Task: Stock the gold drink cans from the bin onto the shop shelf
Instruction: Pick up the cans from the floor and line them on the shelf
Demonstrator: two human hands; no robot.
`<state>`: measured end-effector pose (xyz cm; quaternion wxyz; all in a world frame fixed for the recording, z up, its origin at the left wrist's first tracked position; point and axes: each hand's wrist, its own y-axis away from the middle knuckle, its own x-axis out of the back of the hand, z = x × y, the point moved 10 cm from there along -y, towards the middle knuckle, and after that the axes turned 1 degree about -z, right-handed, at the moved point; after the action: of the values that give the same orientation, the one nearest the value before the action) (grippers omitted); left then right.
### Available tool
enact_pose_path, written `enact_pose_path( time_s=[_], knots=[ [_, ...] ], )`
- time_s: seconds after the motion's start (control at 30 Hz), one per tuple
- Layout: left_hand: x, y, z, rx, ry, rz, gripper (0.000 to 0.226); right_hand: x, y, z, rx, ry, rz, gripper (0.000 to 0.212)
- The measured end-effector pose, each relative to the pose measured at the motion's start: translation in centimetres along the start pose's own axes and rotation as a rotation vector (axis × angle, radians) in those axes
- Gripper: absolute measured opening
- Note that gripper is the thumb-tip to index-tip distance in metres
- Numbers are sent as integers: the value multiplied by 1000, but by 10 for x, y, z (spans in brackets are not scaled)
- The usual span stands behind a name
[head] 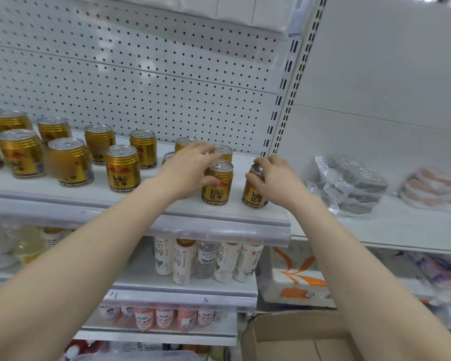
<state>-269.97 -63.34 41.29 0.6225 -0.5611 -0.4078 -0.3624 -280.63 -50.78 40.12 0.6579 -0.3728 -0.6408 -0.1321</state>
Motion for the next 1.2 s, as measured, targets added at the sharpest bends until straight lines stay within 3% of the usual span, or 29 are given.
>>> enact_pose_path(
  time_s=[0.1,0.27,1.2],
  knots=[
    [10,12,-36,138,-16,27,74,10,-4,-25,118,7,48,53],
    [-3,27,-62,237,46,-113,70,-4,-7,-71,262,5,-37,58],
    [-2,40,-60,202,8,-136,68,-16,-2,-86,263,80,-92,61]
  ],
)
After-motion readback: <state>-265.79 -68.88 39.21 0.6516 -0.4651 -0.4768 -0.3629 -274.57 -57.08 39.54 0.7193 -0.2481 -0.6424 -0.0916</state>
